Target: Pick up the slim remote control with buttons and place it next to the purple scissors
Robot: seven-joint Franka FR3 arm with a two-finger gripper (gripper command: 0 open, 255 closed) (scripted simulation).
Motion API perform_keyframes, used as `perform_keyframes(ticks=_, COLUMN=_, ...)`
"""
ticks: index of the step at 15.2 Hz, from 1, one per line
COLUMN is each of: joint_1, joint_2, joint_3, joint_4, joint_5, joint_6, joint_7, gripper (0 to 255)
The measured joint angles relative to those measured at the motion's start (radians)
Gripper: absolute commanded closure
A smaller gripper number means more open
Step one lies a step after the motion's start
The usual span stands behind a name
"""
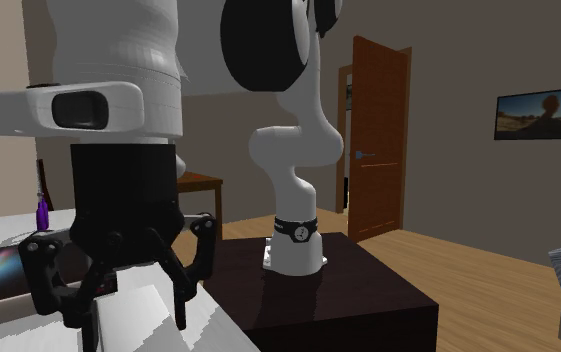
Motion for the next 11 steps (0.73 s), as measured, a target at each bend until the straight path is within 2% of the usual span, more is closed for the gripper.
perform_keyframes(ticks=11, joint_1=0.002, joint_2=-0.012, joint_3=-0.001, joint_4=0.006, joint_5=-0.008, joint_6=-0.017, joint_7=0.006, gripper=255)
